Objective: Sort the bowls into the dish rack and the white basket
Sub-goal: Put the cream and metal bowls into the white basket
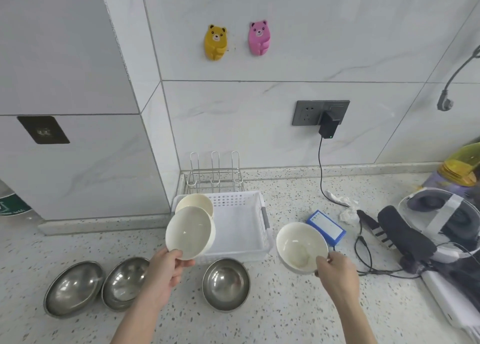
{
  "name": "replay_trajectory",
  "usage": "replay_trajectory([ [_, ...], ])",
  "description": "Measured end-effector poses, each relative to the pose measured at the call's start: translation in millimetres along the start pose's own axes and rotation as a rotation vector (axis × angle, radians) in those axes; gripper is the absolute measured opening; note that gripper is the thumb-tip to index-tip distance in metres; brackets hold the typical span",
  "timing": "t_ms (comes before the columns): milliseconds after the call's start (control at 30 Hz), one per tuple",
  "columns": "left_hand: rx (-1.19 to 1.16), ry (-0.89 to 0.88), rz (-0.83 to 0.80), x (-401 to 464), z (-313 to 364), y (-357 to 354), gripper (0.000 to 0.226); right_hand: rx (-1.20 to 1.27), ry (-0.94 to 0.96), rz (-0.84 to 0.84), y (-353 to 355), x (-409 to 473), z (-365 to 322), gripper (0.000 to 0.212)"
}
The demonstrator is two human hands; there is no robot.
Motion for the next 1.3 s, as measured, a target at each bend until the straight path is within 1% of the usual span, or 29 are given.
replay_trajectory([
  [100, -0.028, -0.006, 0.021, 3, 3, -8, 0.020, 0.141, 0.051, -0.050, -2, 8, -28, 0.011],
  [200, -0.044, -0.011, 0.047, 7, 7, -14, 0.020, 0.288, 0.006, -0.195, -27, 14, -55, 0.012],
  [267, -0.048, -0.012, 0.070, 11, 9, -16, 0.020, 0.330, -0.041, -0.267, -50, 17, -71, 0.014],
  [400, -0.056, -0.012, 0.106, 18, 12, -22, 0.019, 0.252, -0.029, -0.293, -91, 24, -96, 0.016],
  [600, -0.039, -0.023, 0.147, 25, 17, -22, 0.017, 0.096, 0.025, -0.331, -132, 40, -111, 0.021],
  [733, -0.025, -0.026, 0.155, 28, 16, -23, 0.017, -0.013, 0.046, -0.338, -149, 47, -115, 0.015],
  [800, -0.035, -0.022, 0.161, 30, 15, -24, 0.017, -0.028, 0.054, -0.349, -157, 50, -116, 0.015],
  [967, -0.073, -0.023, 0.181, 34, 10, -27, 0.018, -0.053, 0.063, -0.369, -166, 57, -119, 0.020],
  [1100, -0.062, -0.018, 0.189, 37, 6, -28, 0.018, -0.083, 0.045, -0.409, -168, 56, -117, 0.022],
  [1300, -0.032, -0.015, 0.176, 37, 5, -29, 0.018, -0.090, 0.037, -0.418, -168, 51, -116, 0.030],
])
Point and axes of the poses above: each hand's wrist, its own x-axis towards the middle knuckle, its own y-axis out of the back of the hand, z = x × y, the point moved 1 cm from there along x, towards the middle knuckle, and after that the axes turned 6 degrees about -y, right-handed, at the moved point
